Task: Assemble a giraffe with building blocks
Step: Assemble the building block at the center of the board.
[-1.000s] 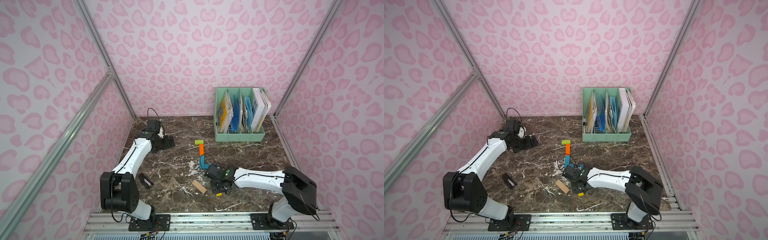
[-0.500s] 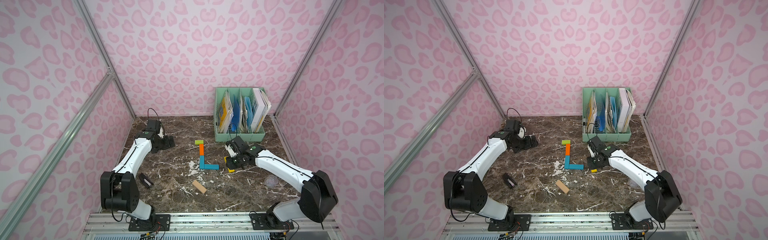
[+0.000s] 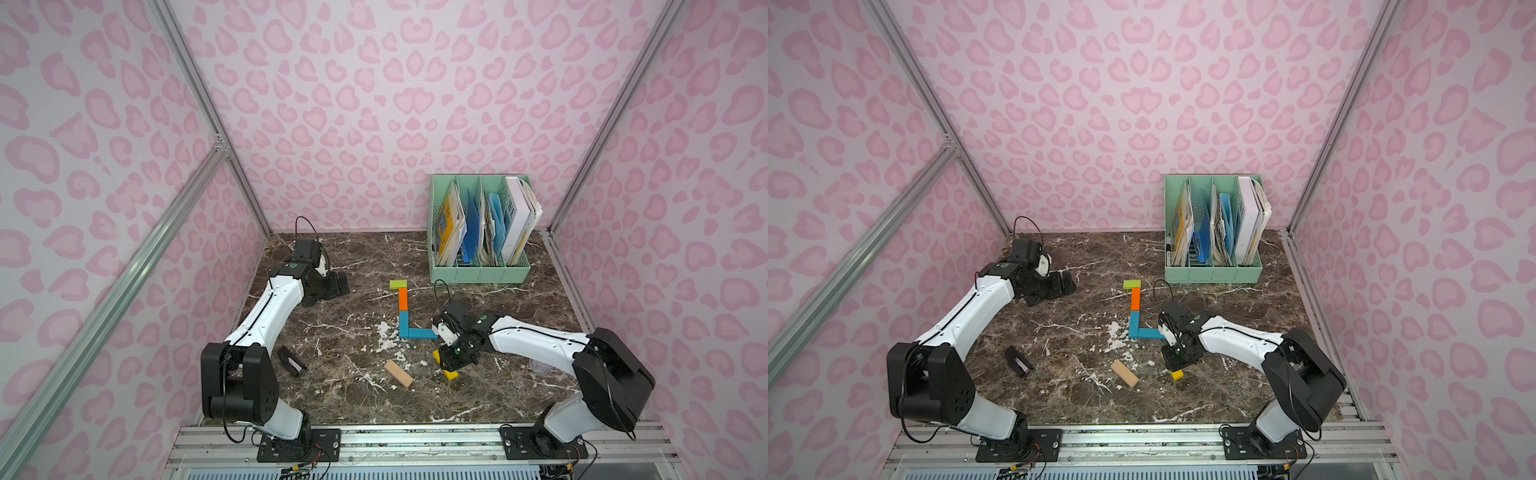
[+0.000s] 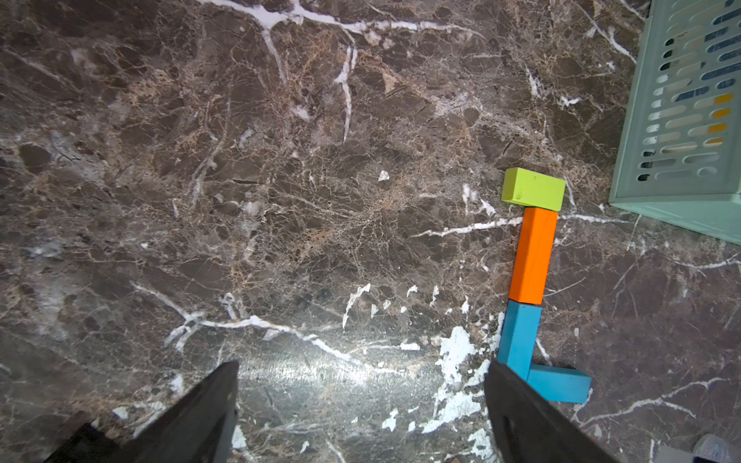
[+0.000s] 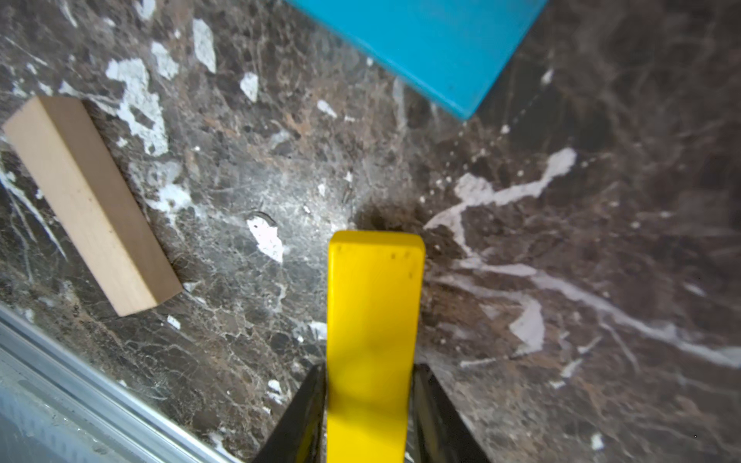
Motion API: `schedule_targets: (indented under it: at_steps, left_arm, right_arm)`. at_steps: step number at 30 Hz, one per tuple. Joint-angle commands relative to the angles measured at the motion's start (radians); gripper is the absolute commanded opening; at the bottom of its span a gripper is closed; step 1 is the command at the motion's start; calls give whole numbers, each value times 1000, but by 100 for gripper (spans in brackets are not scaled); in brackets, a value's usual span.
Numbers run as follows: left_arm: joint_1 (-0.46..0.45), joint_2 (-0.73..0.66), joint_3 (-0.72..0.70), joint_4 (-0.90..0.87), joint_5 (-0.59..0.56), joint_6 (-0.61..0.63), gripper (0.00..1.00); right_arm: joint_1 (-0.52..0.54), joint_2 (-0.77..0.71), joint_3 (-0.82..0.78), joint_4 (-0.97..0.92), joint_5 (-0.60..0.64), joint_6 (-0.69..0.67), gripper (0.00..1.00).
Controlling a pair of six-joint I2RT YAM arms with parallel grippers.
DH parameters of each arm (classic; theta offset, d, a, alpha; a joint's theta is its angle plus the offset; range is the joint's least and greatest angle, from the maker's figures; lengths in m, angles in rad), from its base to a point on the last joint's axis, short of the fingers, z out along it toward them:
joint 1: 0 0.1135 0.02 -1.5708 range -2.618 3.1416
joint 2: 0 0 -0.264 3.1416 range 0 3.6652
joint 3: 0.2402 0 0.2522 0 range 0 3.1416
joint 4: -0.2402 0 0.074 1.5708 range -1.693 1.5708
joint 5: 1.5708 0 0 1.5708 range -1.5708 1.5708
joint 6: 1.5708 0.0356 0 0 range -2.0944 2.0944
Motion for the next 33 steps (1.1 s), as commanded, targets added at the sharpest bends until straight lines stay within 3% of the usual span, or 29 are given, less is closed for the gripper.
schedule_targets:
  at_steps: [1,6,12,26,33]
  left_arm:
    - [2,-1,6,-17,1,12,98]
    - [0,1,6,-17,2,12,98]
    - [1,-1,5,-17,2,12,98]
    - [3,1,5,-16,6,12,98]
    - [1,2,6,-17,2,12,98]
  right_arm:
    - [-3,15,-3,42,40,12,43]
    - [-3,50,-1,54,59,15,52]
    - [-2,62,1,52,65,15,41]
    - [8,-27,62,-36,129,9,43]
    - [14,-19,59,-33,98,-1,43]
